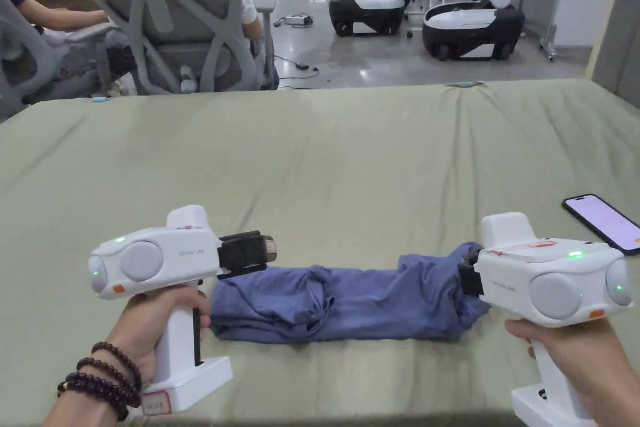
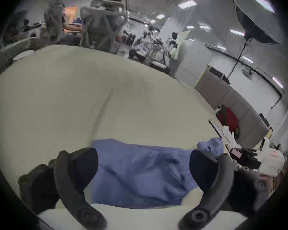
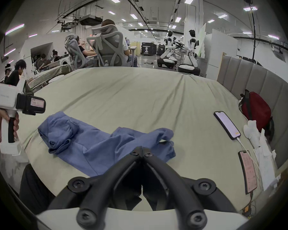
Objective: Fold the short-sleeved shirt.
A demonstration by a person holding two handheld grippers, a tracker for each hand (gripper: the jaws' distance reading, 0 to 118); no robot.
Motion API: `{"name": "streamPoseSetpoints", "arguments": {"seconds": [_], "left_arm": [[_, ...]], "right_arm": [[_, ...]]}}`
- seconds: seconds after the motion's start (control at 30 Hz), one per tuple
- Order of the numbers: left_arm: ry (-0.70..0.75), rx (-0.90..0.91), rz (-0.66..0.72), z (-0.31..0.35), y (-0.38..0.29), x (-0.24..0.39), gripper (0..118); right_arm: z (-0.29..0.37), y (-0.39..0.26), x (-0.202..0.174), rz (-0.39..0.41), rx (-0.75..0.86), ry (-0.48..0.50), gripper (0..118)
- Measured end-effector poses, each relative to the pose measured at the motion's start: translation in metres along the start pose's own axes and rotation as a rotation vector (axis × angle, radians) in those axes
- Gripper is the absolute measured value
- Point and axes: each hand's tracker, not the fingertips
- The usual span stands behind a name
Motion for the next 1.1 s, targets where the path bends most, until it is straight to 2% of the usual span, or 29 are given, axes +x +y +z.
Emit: {"name": "streamPoseSetpoints", "arguments": {"seconds": [0.03, 0.07, 0.1, 0.13, 0.3, 0.37, 0.57, 0.63, 0.77, 0.83, 0.93, 1.03, 1.1], "left_arm": [[0.010, 0.002, 0.002, 0.016, -0.003, 0.010, 61], [0.006, 0.008, 0.000, 0.021, -0.004, 0.003, 0], [0.018, 0.013, 0.004, 0.022, -0.007, -0.004, 1], [0.090, 0.025, 0.029, 0.024, -0.011, -0.011, 0], [0.008, -0.040, 0.053, 0.023, -0.027, 0.001, 0], [-0.071, -0.058, 0.010, 0.017, -0.035, 0.015, 0], [-0.187, -0.203, -0.013, -0.054, -0.054, 0.065, 0], [-0.176, -0.262, -0.027, -0.080, -0.063, 0.084, 0], [-0.182, -0.243, 0.010, -0.110, -0.055, 0.103, 0], [-0.178, -0.265, -0.020, -0.122, -0.051, 0.105, 0], [-0.177, -0.261, -0.039, -0.116, -0.039, 0.098, 0], [-0.214, -0.142, 0.005, -0.081, -0.025, 0.071, 0], [-0.178, -0.086, -0.005, -0.047, -0.020, 0.050, 0]], "right_arm": [[-0.001, 0.000, -0.003, 0.002, 0.001, 0.005, 0], [-0.002, -0.001, -0.006, 0.005, 0.000, 0.012, 0], [-0.003, -0.001, -0.008, 0.009, -0.001, 0.018, 0], [-0.003, -0.002, -0.010, 0.014, -0.004, 0.024, 0], [-0.005, -0.005, -0.012, 0.028, -0.018, 0.028, 0], [-0.005, -0.004, -0.010, 0.024, -0.019, 0.022, 0], [0.001, -0.007, -0.001, 0.009, -0.018, 0.009, 0], [0.006, -0.008, 0.003, 0.006, -0.024, -0.004, 0], [0.012, -0.012, 0.013, -0.006, -0.022, -0.021, 0], [0.014, -0.014, 0.016, -0.007, -0.023, -0.031, 0], [0.015, -0.014, 0.019, -0.017, -0.022, -0.032, 0], [0.016, -0.014, 0.018, -0.015, -0.016, -0.029, 0], [0.014, -0.013, 0.016, -0.013, -0.015, -0.022, 0]]}}
